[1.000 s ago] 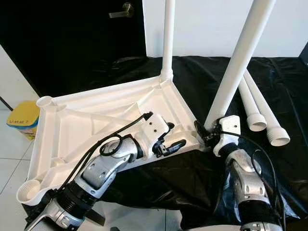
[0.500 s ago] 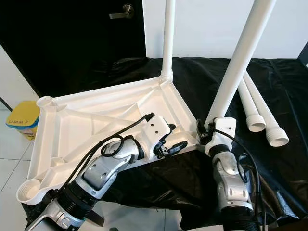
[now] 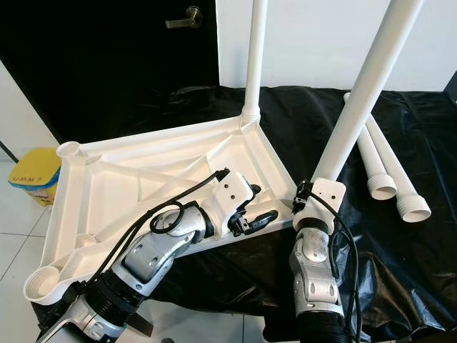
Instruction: Building children table
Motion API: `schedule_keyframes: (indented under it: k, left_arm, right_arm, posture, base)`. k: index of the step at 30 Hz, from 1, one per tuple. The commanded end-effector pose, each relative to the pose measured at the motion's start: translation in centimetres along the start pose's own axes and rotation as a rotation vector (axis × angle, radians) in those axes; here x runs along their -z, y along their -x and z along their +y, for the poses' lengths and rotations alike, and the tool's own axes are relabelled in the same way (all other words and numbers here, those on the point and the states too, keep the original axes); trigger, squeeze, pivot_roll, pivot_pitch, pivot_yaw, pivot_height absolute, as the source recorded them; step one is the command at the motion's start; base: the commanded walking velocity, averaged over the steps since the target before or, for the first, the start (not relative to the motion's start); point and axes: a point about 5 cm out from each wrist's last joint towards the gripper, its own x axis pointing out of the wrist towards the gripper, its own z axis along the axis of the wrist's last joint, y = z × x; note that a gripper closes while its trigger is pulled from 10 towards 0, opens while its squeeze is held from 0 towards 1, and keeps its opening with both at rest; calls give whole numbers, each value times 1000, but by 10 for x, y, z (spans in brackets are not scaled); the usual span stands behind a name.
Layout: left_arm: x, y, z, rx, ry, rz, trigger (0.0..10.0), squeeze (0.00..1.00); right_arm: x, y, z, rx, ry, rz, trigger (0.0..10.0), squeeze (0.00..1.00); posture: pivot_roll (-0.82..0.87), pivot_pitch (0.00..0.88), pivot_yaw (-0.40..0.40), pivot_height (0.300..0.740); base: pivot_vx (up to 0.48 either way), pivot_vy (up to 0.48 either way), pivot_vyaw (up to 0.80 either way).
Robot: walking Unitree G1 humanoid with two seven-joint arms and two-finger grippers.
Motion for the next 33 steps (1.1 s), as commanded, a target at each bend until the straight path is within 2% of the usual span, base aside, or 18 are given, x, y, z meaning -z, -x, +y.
schedule_keyframes:
  k: [1, 10, 11, 12, 13, 19, 24, 31, 32, 33]
  left_arm:
    - [2, 0, -5, 89, 2, 6, 10000, 0]
    - [2, 0, -5, 89, 0, 5, 10000, 0]
    - [2, 0, -5, 89, 1, 5, 10000, 0]
    - [2, 0, -5, 89, 1, 5, 10000, 0]
    - [2, 0, -6, 90, 2, 6, 10000, 0]
    - [2, 1, -6, 90, 5, 6, 10000, 0]
    - [2, 1, -7, 92, 8, 6, 10000, 0]
    - [2, 1, -8, 95, 10, 7, 10000, 0]
    - [2, 1, -8, 98, 12, 6, 10000, 0]
    - [2, 1, -9, 100, 13, 6, 10000, 0]
  right_arm:
    - [20, 6, -3, 34, -2, 104, 10000, 0]
    - [13, 6, -1, 16, 17, 60, 10000, 0]
    - [12, 6, -1, 9, 21, 52, 10000, 675]
    - [12, 6, -1, 4, 23, 48, 10000, 675]
    - [10, 6, -1, -12, 27, 35, 10000, 1000]
    - [6, 7, -4, -55, 40, 1, 10000, 1000]
    - [-2, 7, -17, -158, 57, -58, 10000, 1000]
    - [-4, 5, -26, -243, 82, -67, 10000, 1000]
    - [-4, 4, -27, -288, 94, -69, 10000, 184]
    - [-6, 2, -28, -340, 108, -72, 10000, 0]
  posture:
    - [-232, 17, 33, 740]
    - [-231, 18, 32, 740]
    - [-231, 18, 32, 740]
    - [-231, 18, 32, 740]
    - [-231, 20, 31, 740]
    - [-231, 25, 31, 740]
    - [-238, 34, 35, 740]
    - [-247, 43, 41, 740]
    - [-249, 46, 45, 740]
    - [-251, 48, 46, 740]
  base:
    - [0, 0, 0]
    - [0, 0, 0]
    - [0, 0, 0]
    - [0, 0, 0]
    - [0, 0, 0]
    - [0, 0, 0]
    - [0, 0, 0]
    - [0, 0, 0]
    - [0, 0, 0]
    - [0, 0, 0]
